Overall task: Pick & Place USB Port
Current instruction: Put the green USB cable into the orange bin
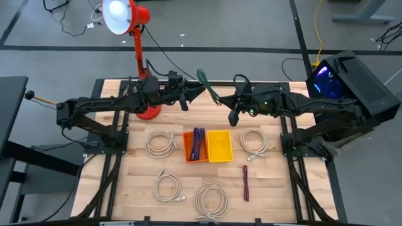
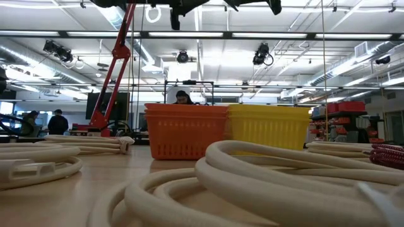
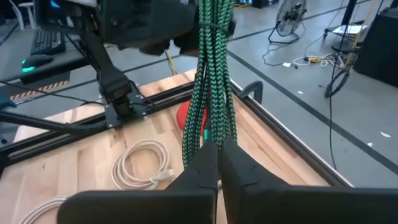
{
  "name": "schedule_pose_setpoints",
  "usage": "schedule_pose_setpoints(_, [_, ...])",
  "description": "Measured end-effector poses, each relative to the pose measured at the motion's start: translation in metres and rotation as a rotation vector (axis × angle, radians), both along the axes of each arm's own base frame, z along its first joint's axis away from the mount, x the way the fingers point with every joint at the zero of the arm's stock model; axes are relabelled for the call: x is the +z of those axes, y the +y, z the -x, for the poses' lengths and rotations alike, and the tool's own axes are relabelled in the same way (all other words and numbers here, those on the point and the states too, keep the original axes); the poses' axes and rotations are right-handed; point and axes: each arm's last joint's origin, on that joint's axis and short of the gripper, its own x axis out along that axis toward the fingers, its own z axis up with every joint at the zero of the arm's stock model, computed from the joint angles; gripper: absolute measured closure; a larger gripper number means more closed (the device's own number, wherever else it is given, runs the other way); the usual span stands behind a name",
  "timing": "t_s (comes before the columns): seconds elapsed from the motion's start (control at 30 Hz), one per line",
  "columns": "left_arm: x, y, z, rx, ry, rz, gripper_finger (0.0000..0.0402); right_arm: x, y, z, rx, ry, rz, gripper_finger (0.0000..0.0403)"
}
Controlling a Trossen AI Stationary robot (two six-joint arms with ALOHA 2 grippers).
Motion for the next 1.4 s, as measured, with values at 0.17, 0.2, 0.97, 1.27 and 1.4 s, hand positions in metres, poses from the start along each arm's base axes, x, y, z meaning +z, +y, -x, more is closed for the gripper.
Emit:
schedule_pose_setpoints(0.17, [0.003,-0.002,-0.001,-0.037,-0.049,-0.019,0.0246,-0.002,0.000,-0.001,0.002,0.016,0.000,0.0403])
schedule_pose_setpoints(0.2, [0.003,-0.003,-0.002,-0.038,-0.051,-0.020,0.0246,-0.002,0.000,-0.001,0.002,0.015,-0.001,0.0403])
schedule_pose_setpoints(0.97, [0.000,-0.007,-0.004,-0.035,-0.010,-0.017,0.0375,-0.008,0.002,-0.008,0.043,0.042,0.012,0.0396])
schedule_pose_setpoints(1.27, [-0.019,-0.009,-0.007,-0.066,0.166,0.064,0.0375,0.012,-0.001,0.014,0.017,-0.011,0.120,0.0332])
schedule_pose_setpoints(1.4, [-0.029,-0.014,-0.008,-0.077,0.264,0.125,0.0375,0.024,-0.006,0.032,-0.016,-0.043,0.146,0.0311])
